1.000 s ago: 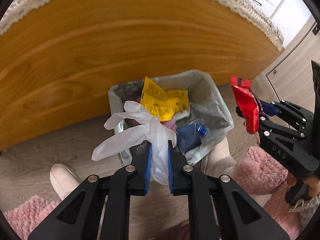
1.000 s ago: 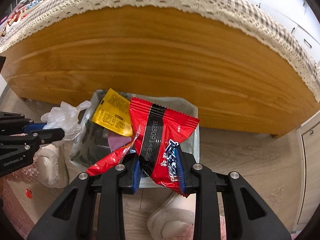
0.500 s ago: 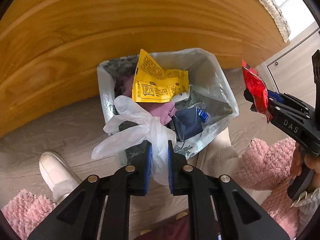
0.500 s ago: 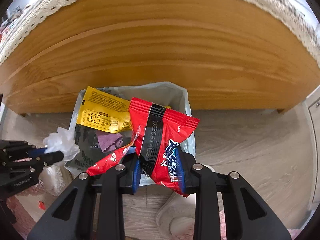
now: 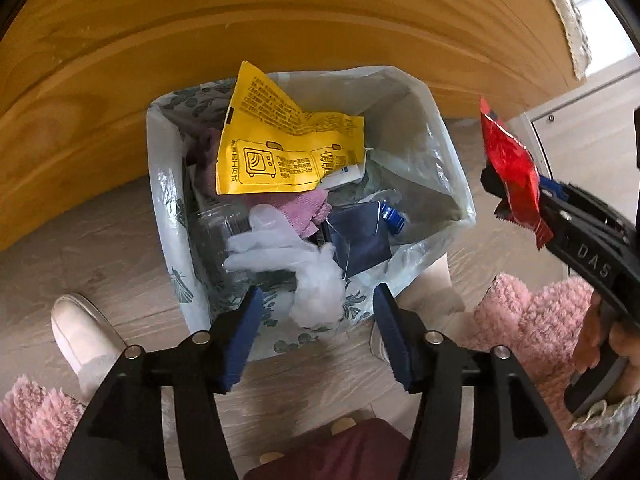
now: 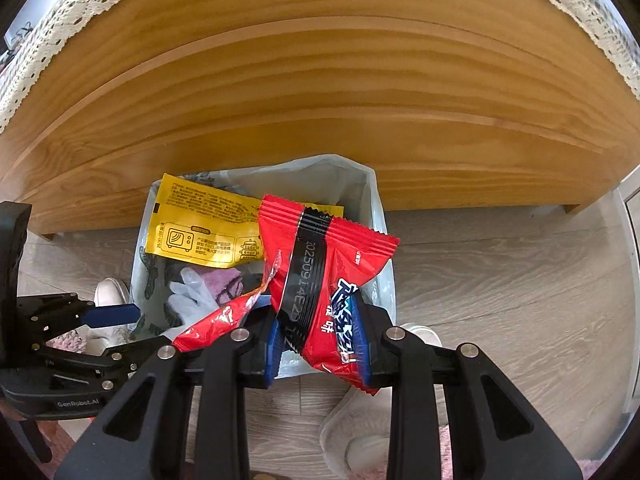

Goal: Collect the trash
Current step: 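Open the left tool to drop the glove while the right tool releases the red wrapper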

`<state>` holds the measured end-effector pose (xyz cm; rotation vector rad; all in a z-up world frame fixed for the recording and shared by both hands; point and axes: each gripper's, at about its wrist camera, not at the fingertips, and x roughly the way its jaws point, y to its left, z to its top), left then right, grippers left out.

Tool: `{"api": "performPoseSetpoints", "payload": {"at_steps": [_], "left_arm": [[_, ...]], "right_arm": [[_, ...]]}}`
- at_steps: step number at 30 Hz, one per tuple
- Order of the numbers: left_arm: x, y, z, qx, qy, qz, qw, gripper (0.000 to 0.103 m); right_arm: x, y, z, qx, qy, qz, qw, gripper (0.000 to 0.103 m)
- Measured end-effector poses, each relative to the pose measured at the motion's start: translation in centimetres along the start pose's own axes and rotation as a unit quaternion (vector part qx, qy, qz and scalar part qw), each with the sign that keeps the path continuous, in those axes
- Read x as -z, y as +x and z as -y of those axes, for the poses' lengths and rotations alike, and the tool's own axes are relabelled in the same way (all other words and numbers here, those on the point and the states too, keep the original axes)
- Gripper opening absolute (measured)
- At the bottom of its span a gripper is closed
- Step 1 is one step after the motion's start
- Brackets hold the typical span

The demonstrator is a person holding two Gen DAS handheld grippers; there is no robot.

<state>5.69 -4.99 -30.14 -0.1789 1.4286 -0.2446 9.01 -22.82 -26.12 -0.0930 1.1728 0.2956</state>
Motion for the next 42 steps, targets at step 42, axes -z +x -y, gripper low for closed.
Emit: {"api": "performPoseSetpoints", "payload": {"at_steps": [42], "left_arm": [[0.1, -2.3, -4.7, -0.033, -0.139, -0.003, 0.9897, 0.095]], "right_arm": [[-1.7, 2.1, -2.2, 0.026, -0.026, -0.015, 0.999, 0.055]]}}
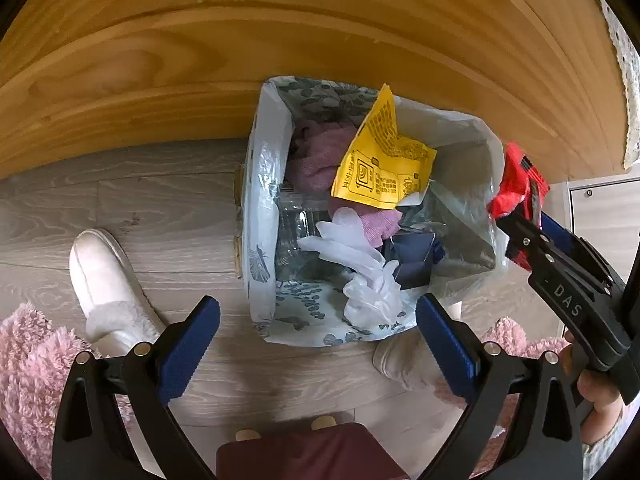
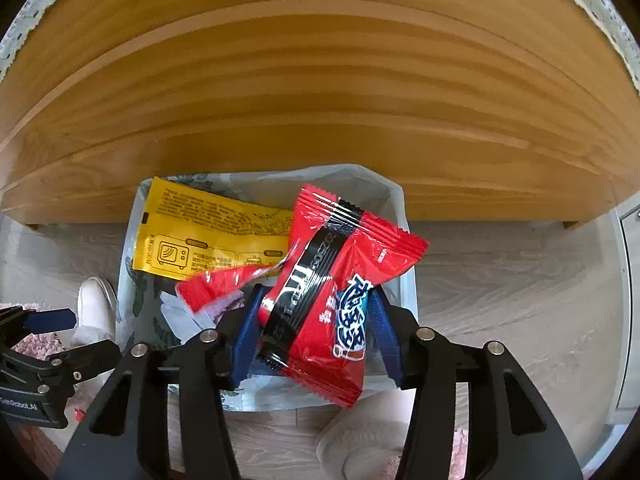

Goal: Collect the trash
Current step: 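Open the left tool to drop the glove while the right tool releases the red wrapper, then raise both open tools from the bin toward the bed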

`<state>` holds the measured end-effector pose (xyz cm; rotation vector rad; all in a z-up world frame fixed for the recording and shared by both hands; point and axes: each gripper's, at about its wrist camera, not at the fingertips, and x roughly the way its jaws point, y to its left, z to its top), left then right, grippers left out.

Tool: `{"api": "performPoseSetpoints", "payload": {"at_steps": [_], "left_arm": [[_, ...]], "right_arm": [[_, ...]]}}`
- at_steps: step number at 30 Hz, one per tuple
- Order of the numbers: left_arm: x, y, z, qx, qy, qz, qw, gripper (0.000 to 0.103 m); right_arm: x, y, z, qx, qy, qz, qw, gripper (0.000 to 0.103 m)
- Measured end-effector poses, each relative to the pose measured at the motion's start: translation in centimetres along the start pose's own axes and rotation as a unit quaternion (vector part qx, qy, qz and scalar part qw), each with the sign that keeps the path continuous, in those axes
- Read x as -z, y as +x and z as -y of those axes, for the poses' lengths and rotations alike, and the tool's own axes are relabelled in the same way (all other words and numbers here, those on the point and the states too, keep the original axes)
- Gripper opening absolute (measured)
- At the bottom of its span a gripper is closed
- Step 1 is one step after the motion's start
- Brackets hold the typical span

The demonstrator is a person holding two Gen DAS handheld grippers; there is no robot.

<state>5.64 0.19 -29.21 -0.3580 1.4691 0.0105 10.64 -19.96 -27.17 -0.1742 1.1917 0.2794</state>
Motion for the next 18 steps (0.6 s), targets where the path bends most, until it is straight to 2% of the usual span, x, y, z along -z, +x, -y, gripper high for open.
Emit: {"api": "performPoseSetpoints", "payload": {"at_steps": [6, 10, 18], "left_arm": [[-0.08, -0.12, -0.5, -0.002, -0.011, 0.003, 0.9999, 0.095], [-0.09, -0.22, -0.41, -0.006, -0.006, 0.004, 1.0, 0.095], [-0.01, -0.29, -0.23, -0.008, -0.003, 0.007, 0.9999, 0.095]], "right_arm": [[-0.04, 0.06, -0.41, 0.0, -0.012, -0.002, 1.0, 0.087], [-0.24, 0.36, -0.55, 0.015, -0.017, -0.003, 1.0, 0.095], [-0.18, 0.44, -0.92, 0.027, -0.037, 0.001, 0.999, 0.095]]}}
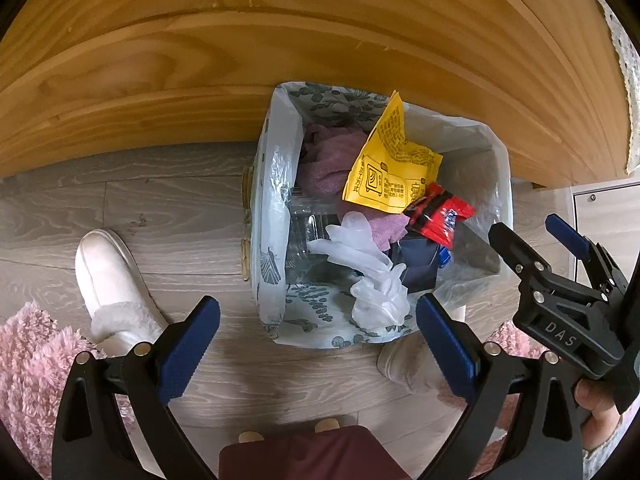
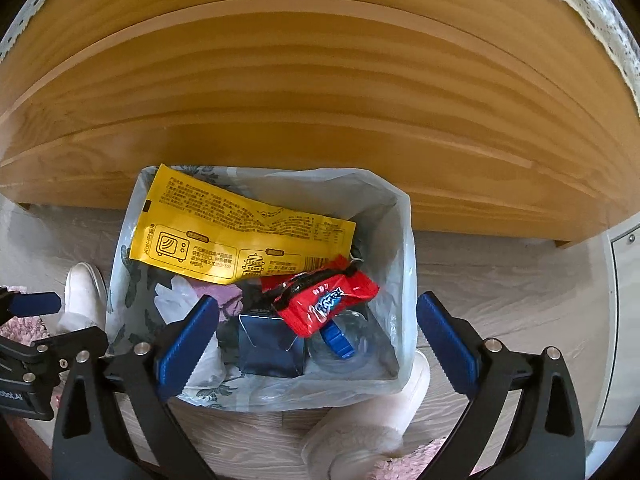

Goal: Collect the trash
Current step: 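Raise both open tools from the bin toward the bed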

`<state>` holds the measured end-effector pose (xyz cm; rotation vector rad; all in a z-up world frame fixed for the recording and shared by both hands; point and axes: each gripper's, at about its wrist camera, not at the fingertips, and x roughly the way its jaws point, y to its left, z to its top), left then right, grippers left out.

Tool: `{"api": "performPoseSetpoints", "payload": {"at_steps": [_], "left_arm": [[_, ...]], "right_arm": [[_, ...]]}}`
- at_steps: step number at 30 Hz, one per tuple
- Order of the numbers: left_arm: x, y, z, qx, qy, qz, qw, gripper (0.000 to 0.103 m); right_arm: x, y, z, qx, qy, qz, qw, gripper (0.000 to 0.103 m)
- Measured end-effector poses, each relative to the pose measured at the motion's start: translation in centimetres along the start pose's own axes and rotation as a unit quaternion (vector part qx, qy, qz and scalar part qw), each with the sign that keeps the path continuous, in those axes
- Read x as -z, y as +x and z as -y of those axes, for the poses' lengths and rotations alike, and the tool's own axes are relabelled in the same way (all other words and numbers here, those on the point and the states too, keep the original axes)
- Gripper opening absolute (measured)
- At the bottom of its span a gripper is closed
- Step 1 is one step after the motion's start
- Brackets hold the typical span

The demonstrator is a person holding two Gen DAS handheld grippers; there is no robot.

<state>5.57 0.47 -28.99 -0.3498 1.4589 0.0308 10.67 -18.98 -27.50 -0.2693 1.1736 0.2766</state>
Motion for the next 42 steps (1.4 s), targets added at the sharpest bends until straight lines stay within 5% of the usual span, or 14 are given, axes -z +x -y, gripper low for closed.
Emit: {"api": "performPoseSetpoints", "payload": {"at_steps": [14, 26, 33, 37, 42], "left_arm": [[0.0, -0.4, -0.1, 0.0, 0.0, 0.006, 1.0, 0.095], [-1.4, -3.7, 0.7, -0.026, 0.04, 0.073, 0.9962, 0.095], [-1.8, -7.3, 1.3, -0.052, 0.069, 0.151, 0.9847, 0.095], [-1.7, -9.2, 2.1, -0.081, 0.097, 0.208, 0.9699, 0.095], [-1.7, -12.3, 2.9, -0.035, 0.105, 0.26, 0.9593, 0.095]], "right_arm": [[-0.3, -0.6, 0.0, 0.003, -0.001, 0.008, 1.0, 0.095], [-1.8, -4.1, 0.3, 0.026, -0.016, 0.077, 0.997, 0.095], [-2.6, -6.6, 1.3, 0.017, 0.002, 0.118, 0.993, 0.095], [-3.0, -8.0, 1.6, 0.025, 0.005, 0.142, 0.99, 0.095], [-3.8, -10.6, 2.3, 0.023, 0.015, 0.183, 0.983, 0.095]]}}
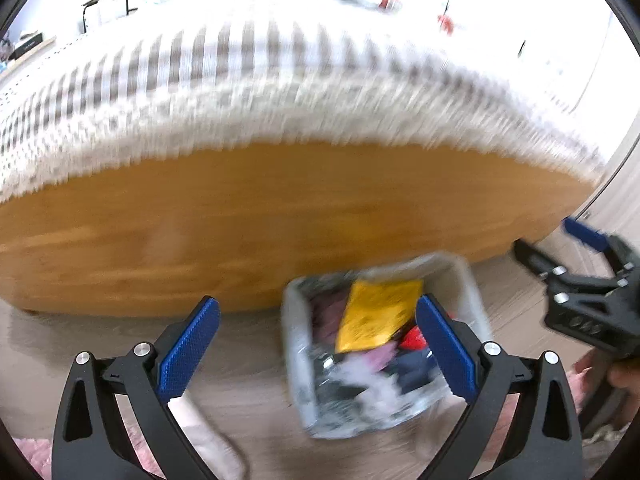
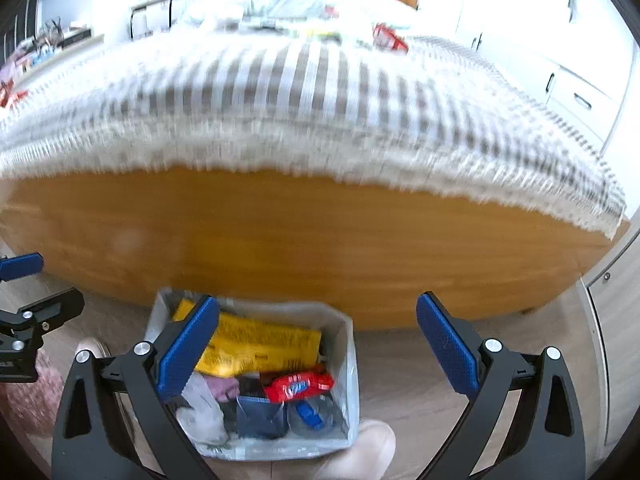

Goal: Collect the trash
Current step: 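Raise both open tools from the bin toward the bed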

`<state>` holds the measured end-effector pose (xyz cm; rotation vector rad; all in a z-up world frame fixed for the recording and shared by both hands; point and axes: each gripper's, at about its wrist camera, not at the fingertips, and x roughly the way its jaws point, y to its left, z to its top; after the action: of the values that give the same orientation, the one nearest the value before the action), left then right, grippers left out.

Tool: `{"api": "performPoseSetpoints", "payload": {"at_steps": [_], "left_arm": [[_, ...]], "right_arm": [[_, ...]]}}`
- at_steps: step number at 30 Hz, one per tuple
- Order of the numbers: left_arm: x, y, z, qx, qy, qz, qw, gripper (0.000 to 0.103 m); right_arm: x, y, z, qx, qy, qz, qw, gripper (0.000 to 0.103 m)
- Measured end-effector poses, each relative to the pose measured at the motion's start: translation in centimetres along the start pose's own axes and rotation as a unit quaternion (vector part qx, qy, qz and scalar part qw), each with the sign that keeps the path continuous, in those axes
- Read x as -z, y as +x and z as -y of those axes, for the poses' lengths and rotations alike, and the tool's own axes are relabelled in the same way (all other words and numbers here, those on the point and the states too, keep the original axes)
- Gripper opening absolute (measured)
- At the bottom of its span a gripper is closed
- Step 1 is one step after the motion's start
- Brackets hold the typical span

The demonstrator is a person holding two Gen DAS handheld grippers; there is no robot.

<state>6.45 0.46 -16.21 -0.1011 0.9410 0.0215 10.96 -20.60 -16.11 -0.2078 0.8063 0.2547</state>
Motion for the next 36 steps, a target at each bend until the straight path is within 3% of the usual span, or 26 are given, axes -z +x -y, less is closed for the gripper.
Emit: {"api": "performPoseSetpoints", "payload": {"at_steps": [7, 12, 17, 36], "left_arm": [[-4.0, -4.8, 0.6, 0.053, 0.005, 0.089, 0.9946, 0.095], [-7.1, -7.4, 1.0, 0.051, 0.014, 0.151, 0.9871, 0.095], [-9.6, -8.3, 0.4, 0.077, -0.014, 0.162, 0.9837, 0.095], [-17.3, -7.7, -0.2, 0.064, -0.034, 0.208, 0.9754, 0.095]], "right_arm": [[-2.7, -3.1, 1.6, 0.011, 0.021, 0.067, 0.997, 0.095], [-5.4, -4.2, 3.0, -0.003, 0.046, 0.095, 0.994, 0.095], [-7.9, -5.0, 4.0, -0.009, 0.066, 0.118, 0.991, 0.095], [-14.7, -5.4, 6.8, 0.009, 0.079, 0.193, 0.978, 0.095]]}}
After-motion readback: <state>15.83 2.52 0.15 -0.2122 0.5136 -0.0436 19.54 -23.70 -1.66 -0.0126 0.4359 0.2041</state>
